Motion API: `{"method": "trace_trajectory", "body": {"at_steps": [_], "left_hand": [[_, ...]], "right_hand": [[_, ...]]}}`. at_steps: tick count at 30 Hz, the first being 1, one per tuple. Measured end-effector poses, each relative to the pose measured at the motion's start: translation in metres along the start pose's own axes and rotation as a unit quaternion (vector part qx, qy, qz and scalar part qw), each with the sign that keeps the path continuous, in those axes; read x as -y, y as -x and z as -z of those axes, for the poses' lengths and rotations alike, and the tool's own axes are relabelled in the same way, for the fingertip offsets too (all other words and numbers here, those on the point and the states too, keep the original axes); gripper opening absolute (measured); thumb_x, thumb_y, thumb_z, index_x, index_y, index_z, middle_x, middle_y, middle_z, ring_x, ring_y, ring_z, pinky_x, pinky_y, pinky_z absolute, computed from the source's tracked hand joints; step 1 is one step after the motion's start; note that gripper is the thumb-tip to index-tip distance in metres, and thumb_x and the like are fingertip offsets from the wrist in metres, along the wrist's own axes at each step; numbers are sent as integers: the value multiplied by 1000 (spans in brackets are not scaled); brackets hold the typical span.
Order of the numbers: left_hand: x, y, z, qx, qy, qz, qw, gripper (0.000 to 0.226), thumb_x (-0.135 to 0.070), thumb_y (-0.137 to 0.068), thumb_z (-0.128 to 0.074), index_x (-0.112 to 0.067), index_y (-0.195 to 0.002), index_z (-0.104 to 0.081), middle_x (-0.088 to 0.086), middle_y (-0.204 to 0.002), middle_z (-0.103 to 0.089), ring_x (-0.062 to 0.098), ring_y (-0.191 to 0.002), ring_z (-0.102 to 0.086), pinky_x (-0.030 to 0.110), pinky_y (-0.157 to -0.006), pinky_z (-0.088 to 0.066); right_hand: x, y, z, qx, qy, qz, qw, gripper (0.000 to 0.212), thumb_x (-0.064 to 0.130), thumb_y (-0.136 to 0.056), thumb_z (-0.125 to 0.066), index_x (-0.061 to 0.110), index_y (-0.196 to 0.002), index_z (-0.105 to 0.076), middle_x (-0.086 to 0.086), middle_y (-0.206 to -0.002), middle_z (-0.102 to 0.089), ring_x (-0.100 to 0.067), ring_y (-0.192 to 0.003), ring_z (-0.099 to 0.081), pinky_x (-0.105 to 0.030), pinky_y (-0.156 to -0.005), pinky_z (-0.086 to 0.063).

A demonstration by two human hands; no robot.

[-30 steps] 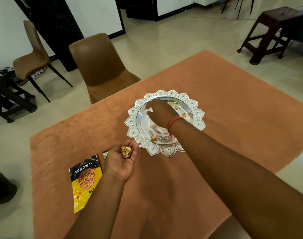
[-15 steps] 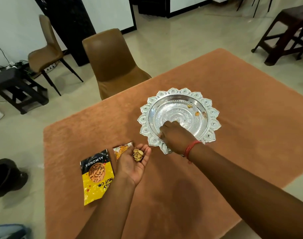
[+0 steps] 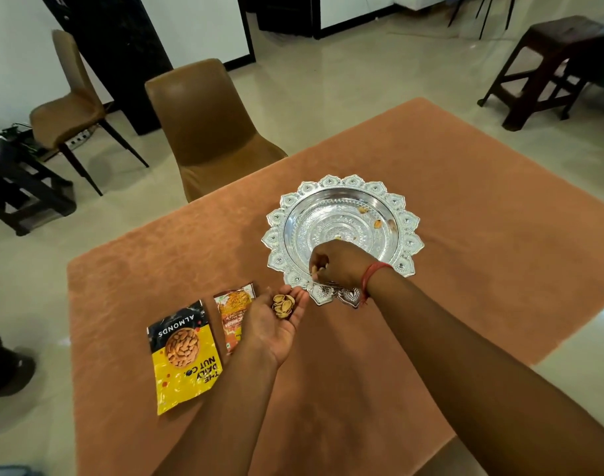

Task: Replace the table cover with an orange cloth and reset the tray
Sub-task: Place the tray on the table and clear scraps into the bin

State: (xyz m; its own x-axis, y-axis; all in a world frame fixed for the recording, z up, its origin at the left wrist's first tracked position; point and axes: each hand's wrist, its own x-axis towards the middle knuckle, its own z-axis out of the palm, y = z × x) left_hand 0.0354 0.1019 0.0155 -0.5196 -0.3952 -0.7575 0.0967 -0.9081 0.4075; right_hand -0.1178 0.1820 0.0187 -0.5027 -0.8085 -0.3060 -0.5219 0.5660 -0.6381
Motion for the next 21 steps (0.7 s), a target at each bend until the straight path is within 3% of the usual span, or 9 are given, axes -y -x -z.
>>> {"method": "trace_trajectory", "body": {"at_steps": [3,6,9,12,15,16,19,21], "left_hand": [[-1,2,0,6,-6,-4,1000,37,-19,-105,-38,6,-85,-57,22,-81,-64,32,-83,-64,39,-63,-61],[-2,3,1,15,-2,-2,1000,39,-22,-106,-38,7,-89,-57,24,-88,-64,33,-87,-64,40,-66,-61],[-2,5,2,36,5,1,999,41,-26,-106,-36,7,-94,-57,23,-91,-65,31,-86,-65,39,-65,-62],[-4,3,3,61,14,-7,998,38,-25,-105,-36,-3,-98,-65,13,-90,-70,23,-77,-70,35,-63,-62],[-7,3,4,57,7,-10,998,29,-18,-100,-41,-7,-94,-67,8,-87,-70,18,-78,-67,30,-64,-61],[-7,4,5,49,12,-5,999,29,-18,-101,-42,-5,-92,-67,9,-83,-70,20,-79,-66,31,-64,-61],[-9,7,7,14,16,1,1000,37,-20,-103,-43,3,-82,-61,14,-74,-67,24,-75,-66,31,-56,-61],[-10,9,8,5,23,-6,1000,37,-19,-103,-43,4,-79,-59,14,-68,-67,24,-67,-67,32,-57,-61]], "right_hand": [[-1,-7,4,-2,-14,-7,1000,12,9,-80,-74,14,-91,-74,8,-78,-64,0,-68,-55,-19,-62,-40],[2,-8,7,-30,-53,-14,998,11,7,-80,-76,16,-86,-73,9,-76,-66,-2,-67,-59,-19,-65,-42],[26,1,4,-33,-107,35,993,10,5,-79,-76,12,-86,-73,8,-75,-67,-4,-70,-60,-17,-67,-45],[60,15,-7,32,-31,101,994,15,7,-78,-75,14,-91,-73,8,-79,-65,-6,-76,-58,-13,-64,-43],[72,20,-10,97,17,136,986,18,10,-81,-73,13,-99,-74,2,-91,-74,-8,-85,-65,-17,-74,-48],[71,20,-5,71,7,135,988,17,12,-84,-72,13,-101,-74,0,-95,-75,-10,-89,-66,-22,-79,-51],[37,-2,20,-100,3,62,993,19,20,-94,-63,12,-110,-71,-6,-113,-69,-19,-102,-62,-32,-93,-48],[4,-16,32,-129,83,-27,988,32,30,-99,-54,12,-125,-63,-11,-131,-58,-29,-120,-53,-36,-100,-42]]}}
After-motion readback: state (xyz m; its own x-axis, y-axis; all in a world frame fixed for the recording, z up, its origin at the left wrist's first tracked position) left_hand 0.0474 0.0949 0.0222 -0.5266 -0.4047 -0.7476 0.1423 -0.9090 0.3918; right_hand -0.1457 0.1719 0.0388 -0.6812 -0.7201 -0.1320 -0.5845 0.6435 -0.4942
